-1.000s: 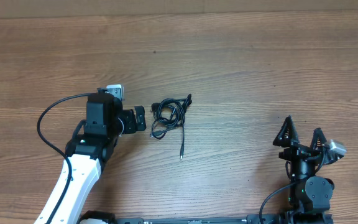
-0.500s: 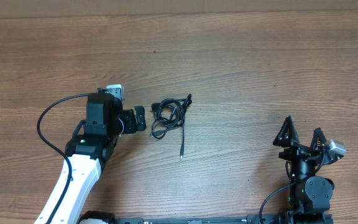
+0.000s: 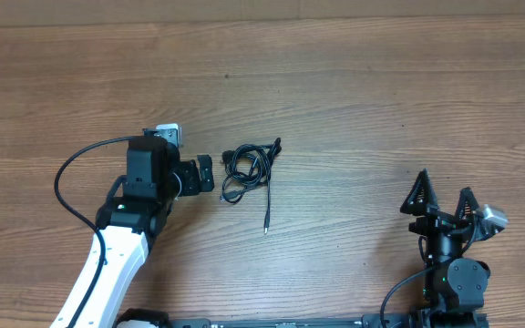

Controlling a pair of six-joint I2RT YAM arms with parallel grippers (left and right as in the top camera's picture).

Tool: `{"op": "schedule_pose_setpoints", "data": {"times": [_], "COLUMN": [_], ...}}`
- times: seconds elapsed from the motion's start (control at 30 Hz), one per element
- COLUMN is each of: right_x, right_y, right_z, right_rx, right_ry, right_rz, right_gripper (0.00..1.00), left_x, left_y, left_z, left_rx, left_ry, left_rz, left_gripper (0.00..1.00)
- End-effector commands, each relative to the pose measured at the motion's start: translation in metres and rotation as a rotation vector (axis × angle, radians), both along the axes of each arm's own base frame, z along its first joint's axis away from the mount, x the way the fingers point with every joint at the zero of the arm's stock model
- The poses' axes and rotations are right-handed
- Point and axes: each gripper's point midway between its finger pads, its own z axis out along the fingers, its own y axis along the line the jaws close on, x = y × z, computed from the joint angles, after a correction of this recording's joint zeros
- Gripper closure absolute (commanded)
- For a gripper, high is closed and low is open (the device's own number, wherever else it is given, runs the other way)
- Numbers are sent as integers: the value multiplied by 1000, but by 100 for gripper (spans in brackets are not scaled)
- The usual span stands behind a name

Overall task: Untangle cables
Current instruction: 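Move the left gripper forward toward the black cable bundle, then lower the left gripper onto the cable bundle and close on it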

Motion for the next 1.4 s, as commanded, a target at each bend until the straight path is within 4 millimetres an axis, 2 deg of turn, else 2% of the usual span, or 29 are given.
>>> {"op": "schedule_pose_setpoints", "data": {"times": [0.0,0.47,0.6,0.9,1.1,1.37], "right_x": [0,0,0,0,0,0], "right_y": [-3,-3,-3,-3,-3,-3], "right_z": [-2,-2,-2,-2,-2,-2], "right_rx": [-4,-4,-4,-4,-4,-4], "right_ry": [-3,-3,-3,-3,-3,-3], "right_rz": [-13,-13,-13,-13,-13,-13], "right_gripper": [0,0,0,0,0,0], "left_x": [6,5,1,-2,4,21], "left_y": [-4,-4,-14,-22,-32,-44], "left_z": [9,8,7,8,22,4], "left_rx": [-15,16,16,16,7,50], "left_ry": [-19,-22,-17,-13,-15,139], "left_rz": [-4,-38,-111,-143,-173,-230], "left_gripper": [0,1,3,0,0,0]}}
